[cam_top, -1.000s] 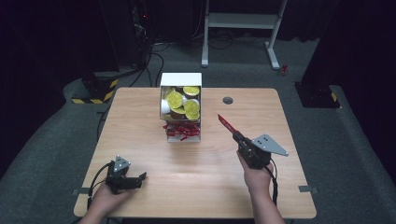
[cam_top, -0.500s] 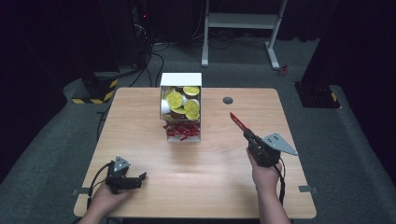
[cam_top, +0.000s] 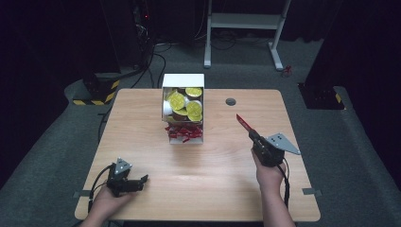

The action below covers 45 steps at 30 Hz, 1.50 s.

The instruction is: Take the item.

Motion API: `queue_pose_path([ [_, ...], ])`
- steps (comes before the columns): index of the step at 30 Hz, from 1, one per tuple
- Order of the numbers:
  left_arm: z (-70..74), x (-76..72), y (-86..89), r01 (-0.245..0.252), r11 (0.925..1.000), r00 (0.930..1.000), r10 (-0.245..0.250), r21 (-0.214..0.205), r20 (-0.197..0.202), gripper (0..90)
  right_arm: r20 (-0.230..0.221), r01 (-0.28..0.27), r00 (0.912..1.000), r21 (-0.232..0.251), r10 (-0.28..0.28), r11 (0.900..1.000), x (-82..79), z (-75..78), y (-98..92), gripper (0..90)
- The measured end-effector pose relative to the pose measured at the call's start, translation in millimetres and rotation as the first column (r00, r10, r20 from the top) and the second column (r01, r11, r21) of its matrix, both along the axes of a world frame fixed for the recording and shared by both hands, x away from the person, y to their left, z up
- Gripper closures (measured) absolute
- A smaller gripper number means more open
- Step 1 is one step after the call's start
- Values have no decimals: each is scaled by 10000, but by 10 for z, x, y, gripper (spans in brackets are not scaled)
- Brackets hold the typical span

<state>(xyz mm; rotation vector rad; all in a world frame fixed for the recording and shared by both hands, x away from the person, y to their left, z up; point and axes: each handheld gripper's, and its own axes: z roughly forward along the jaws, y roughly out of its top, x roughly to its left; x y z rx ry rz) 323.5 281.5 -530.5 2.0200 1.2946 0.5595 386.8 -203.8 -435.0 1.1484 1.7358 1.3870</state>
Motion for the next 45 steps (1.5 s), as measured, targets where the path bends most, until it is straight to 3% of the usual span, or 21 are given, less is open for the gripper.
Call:
queue_pose_path([
  [5, 0, 2, 3, -104, 9999, 9999, 104, 39, 26, 87, -87, 346, 9994, -339, -349, 9988, 79, -65, -41, 874],
  [16, 1, -15, 3, -309, 9995, 9995, 309, 25, 14, 88, -388, 627, 9972, -434, -644, 9971, 205, -168, -99, 874],
  [20, -1, -40, -17, -626, 9980, 9980, 626, -11, 41, 90, -531, 695, 9960, -486, -721, 9964, 279, -220, -94, 874],
  [45, 0, -64, -16, -669, 9978, 9978, 669, -39, 31, 99, -1436, 865, 9844, -1059, -1013, 9906, 520, -533, -54, 870],
])
